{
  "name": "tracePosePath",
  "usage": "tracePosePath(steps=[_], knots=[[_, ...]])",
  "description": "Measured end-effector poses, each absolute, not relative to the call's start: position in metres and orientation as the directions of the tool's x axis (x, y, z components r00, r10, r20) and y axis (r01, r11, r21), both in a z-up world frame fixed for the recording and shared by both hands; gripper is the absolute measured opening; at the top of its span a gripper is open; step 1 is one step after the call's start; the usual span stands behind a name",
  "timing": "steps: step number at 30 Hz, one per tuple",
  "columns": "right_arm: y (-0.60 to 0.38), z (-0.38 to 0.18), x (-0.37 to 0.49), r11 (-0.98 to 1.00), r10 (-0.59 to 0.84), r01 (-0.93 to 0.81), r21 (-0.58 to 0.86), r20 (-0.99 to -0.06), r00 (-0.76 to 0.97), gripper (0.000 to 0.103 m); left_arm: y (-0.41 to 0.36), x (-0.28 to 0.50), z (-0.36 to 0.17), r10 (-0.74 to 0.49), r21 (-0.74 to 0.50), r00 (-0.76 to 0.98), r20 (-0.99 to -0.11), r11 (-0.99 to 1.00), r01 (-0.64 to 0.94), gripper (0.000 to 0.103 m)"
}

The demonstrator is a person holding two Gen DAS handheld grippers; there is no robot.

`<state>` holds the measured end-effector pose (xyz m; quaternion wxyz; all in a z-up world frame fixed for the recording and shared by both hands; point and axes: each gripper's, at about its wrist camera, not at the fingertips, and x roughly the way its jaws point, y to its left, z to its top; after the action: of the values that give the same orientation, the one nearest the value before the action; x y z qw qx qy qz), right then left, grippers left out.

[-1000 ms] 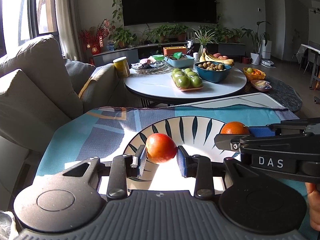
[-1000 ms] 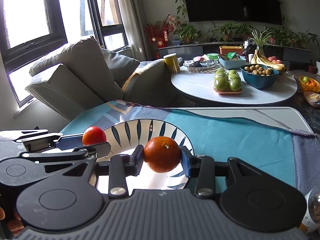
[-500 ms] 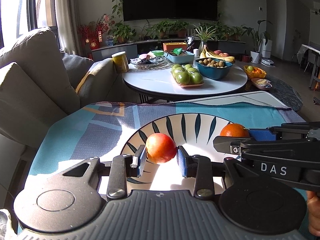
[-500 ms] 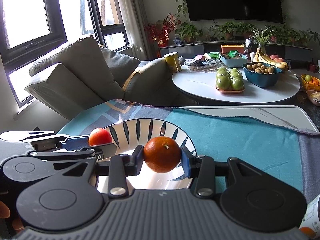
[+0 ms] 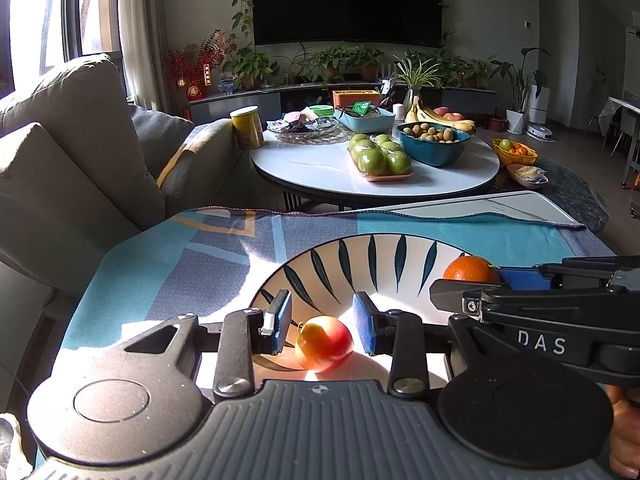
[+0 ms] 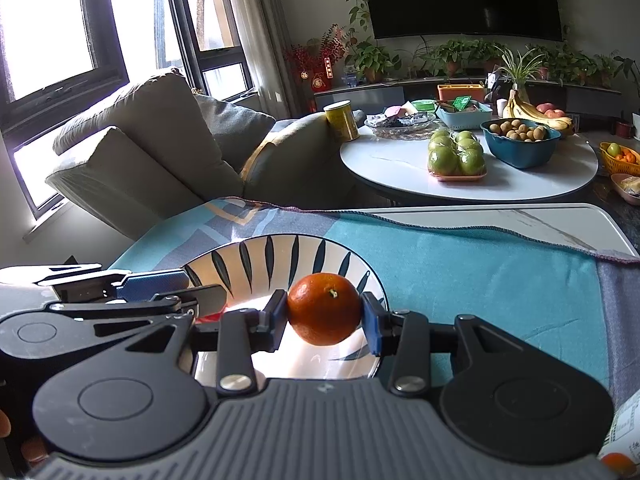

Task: Organize fruits
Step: 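Open the left tool to drop the grapefruit while the right tool lowers and releases the orange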

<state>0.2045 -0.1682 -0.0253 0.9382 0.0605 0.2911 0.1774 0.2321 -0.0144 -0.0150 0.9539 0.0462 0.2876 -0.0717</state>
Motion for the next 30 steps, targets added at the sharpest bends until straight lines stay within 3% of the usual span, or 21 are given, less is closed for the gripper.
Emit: tracePosePath(steps=[30], knots=[[-0.173,-0.017,0.196,0.934,0.356,-0.285,0.216,-0.495,0.792,0.085,0.002,0.222,-0.004,-0.090,0.023,0.852,-0.516,0.993,0.119,0.035]])
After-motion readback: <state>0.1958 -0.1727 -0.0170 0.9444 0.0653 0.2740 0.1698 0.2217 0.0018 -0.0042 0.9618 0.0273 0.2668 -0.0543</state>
